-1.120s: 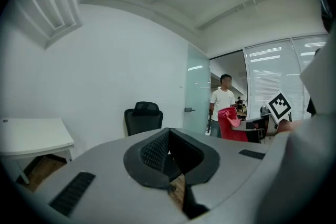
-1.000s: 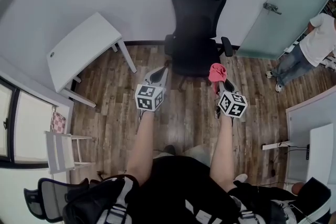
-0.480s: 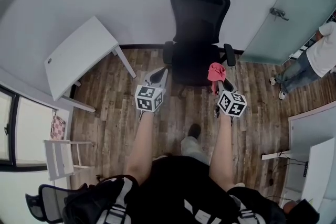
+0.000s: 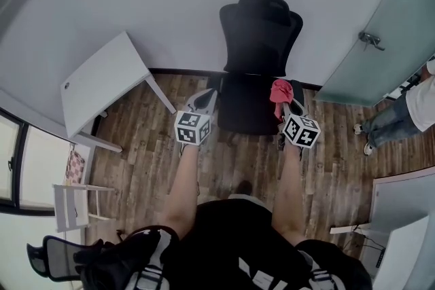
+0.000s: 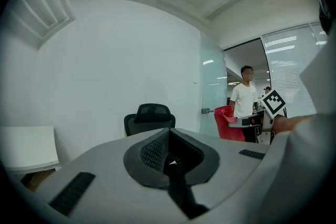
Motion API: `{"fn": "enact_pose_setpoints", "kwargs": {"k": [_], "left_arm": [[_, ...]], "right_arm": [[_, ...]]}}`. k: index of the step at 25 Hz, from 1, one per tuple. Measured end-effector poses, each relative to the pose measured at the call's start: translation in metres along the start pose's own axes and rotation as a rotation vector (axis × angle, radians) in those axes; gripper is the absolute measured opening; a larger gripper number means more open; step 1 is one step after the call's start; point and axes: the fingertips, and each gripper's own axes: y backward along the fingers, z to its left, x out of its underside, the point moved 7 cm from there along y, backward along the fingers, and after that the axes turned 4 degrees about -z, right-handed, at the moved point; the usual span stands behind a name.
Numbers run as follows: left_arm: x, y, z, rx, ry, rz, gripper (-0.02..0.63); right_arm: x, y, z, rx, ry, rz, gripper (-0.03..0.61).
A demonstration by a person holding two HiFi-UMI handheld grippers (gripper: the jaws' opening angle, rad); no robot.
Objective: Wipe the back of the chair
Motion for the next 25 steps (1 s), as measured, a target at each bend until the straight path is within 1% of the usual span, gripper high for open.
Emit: {"fn": "enact_pose_setpoints", "kwargs": {"k": [3, 7, 12, 18, 22, 25], "left_arm": [[-0.004, -0.026, -0.005, -0.016, 0.000, -0.005, 0.025], [-0.007, -0.055, -0.008, -0.023, -0.005, -0.008, 0.025], [-0.009, -0.091, 0.007, -0.037, 0.006, -0.007, 0.025], [-0.006, -0.141, 0.045, -0.036, 0.033, -0.010, 0.025], [-0.008, -0.182, 0.087, -0.023, 0.041, -0.001, 0.025], [-0.013, -0.215, 0.122, -0.005, 0.042, 0.005, 0.025]], "right_arm": [[-0.012, -0.023, -0.019, -0.011, 0.022, 0.019, 0.071], [-0.023, -0.048, -0.037, -0.024, 0.017, 0.022, 0.071], [-0.027, -0.088, -0.049, -0.021, 0.013, 0.041, 0.071], [-0.035, -0.153, -0.047, -0.008, 0.034, 0.040, 0.071], [-0.047, -0.216, -0.038, -0.003, 0.056, 0.033, 0.071], [-0.059, -0.267, -0.031, 0.008, 0.071, 0.008, 0.071]]}}
